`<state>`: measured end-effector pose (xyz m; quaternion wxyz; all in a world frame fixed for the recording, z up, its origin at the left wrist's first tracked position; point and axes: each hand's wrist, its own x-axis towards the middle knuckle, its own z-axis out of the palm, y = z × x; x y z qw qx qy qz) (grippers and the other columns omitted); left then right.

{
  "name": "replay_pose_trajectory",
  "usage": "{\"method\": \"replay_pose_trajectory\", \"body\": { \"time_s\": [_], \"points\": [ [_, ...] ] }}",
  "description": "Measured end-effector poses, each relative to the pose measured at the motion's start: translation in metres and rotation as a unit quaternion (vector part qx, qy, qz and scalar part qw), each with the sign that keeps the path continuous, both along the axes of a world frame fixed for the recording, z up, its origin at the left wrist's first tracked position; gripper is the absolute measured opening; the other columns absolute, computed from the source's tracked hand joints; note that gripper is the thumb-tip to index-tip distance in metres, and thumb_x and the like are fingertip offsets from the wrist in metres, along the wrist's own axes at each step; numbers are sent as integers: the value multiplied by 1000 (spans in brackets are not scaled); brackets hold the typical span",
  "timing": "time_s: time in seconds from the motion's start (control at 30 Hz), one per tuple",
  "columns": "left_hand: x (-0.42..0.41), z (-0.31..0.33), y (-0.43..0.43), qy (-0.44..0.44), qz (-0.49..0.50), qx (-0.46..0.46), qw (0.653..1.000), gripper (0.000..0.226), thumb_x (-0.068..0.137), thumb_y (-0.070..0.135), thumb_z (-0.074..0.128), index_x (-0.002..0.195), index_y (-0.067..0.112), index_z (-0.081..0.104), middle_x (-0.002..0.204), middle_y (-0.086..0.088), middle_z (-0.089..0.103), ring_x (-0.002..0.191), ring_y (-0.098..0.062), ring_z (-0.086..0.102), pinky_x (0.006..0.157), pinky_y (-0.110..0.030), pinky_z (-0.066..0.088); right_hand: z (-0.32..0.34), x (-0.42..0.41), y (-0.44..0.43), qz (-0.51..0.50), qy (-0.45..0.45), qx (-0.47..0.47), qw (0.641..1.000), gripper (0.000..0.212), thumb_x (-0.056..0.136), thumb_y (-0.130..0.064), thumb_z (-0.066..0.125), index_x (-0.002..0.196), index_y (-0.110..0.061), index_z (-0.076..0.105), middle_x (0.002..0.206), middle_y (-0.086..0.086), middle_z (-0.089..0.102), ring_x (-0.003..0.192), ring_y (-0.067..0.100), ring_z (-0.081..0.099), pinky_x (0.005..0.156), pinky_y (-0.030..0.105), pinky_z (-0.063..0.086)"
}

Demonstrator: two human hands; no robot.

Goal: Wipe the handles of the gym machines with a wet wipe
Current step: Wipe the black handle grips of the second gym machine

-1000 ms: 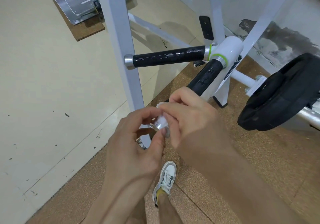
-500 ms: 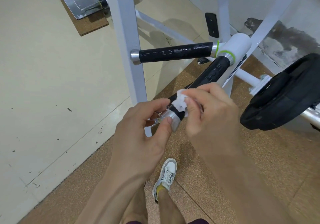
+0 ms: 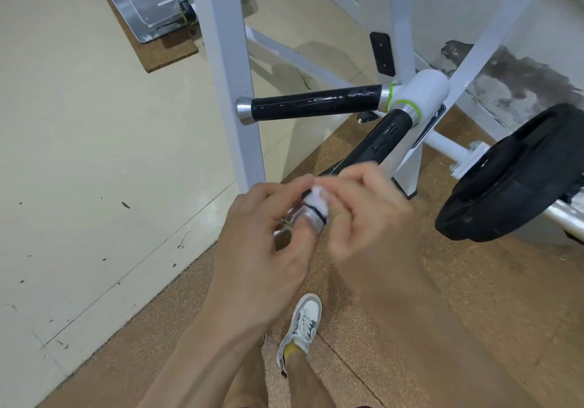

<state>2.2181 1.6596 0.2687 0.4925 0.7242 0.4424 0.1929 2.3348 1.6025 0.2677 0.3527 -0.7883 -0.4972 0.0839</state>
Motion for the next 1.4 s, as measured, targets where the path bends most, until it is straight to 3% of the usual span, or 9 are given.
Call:
{"method": "replay_pose_trajectory", "body": {
  "time_s": [0.23, 0.37, 0.53, 0.67, 0.93, 1.07, 1.2, 1.27, 1.4],
  "points": [
    [-2, 3, -1, -13, 25, 13, 1000, 19, 83, 36, 55, 94, 51, 61, 95, 28, 62, 89, -4, 58, 80, -36, 52, 7, -10, -4, 16, 50, -41, 998, 29, 90, -20, 49, 103, -10, 72, 90, 2, 59, 71, 16, 58, 59, 34, 53],
    [-1, 6, -2, -12, 8, 25, 1000, 35, 83, 36, 59, 107, 60, 54, 102, 33, 59, 99, -1, 55, 83, -26, 47, 7, 6, 17, -104, 75, -62, 990, 12, 86, -27, 66, 88, -21, 77, 72, -6, 63, 64, 8, 58, 59, 26, 50],
    [6, 8, 3, 16, -31, 64, 997, 43, 76, 51, 65, 118, 47, 57, 101, 28, 61, 95, 1, 56, 81, -14, 43, 16, 9, 4, -60, 332, -24, 941, 17, 92, -18, 61, 89, -27, 75, 57, -10, 65, 52, 0, 56, 51, 16, 46],
    [14, 11, 13, 18, -13, 23, 999, 31, 67, 54, 75, 96, 44, 71, 87, 22, 67, 83, 3, 58, 70, -11, 44, 15, 14, -5, -88, 488, 13, 868, 14, 86, -8, 64, 96, -14, 72, 64, -5, 69, 54, 1, 61, 55, 13, 47],
    [12, 0, 31, 25, 61, -53, 996, 12, 81, 19, 73, 75, 29, 71, 64, 9, 68, 52, -1, 55, 51, -11, 41, 2, 3, -21, -219, 433, -10, 874, 5, 81, -17, 72, 79, -21, 70, 75, 2, 69, 57, 1, 59, 54, 12, 46],
    [21, 16, 20, 48, -9, 55, 997, 25, 85, 21, 59, 88, 43, 70, 82, 27, 69, 79, 7, 63, 69, -10, 48, -1, -6, -19, -226, 388, 33, 893, 16, 82, -7, 71, 79, -23, 69, 82, 8, 68, 66, 9, 67, 60, 19, 53],
    [32, 19, 2, 114, -60, 194, 973, 10, 83, 41, 62, 83, 33, 68, 83, 19, 70, 74, -2, 61, 64, -22, 45, 6, -10, -21, -175, 403, 43, 897, 36, 85, 7, 62, 85, -28, 71, 86, 5, 71, 76, 8, 70, 66, 15, 52],
    [32, 14, -1, 89, -32, 171, 981, 11, 82, 41, 67, 91, 38, 73, 92, 22, 72, 80, 3, 64, 69, -19, 49, 12, -7, -25, -169, 463, 40, 869, 36, 87, 6, 59, 89, -27, 73, 82, -3, 75, 77, 5, 71, 66, 12, 52],
    [40, 16, 14, 79, 78, 49, 993, 8, 84, 38, 68, 77, 41, 70, 65, 21, 69, 67, 0, 66, 67, -25, 51, 12, -4, -31, -175, 460, 29, 870, 32, 85, -1, 64, 100, -28, 72, 87, -8, 71, 76, -1, 66, 64, 9, 50]
  ]
}}
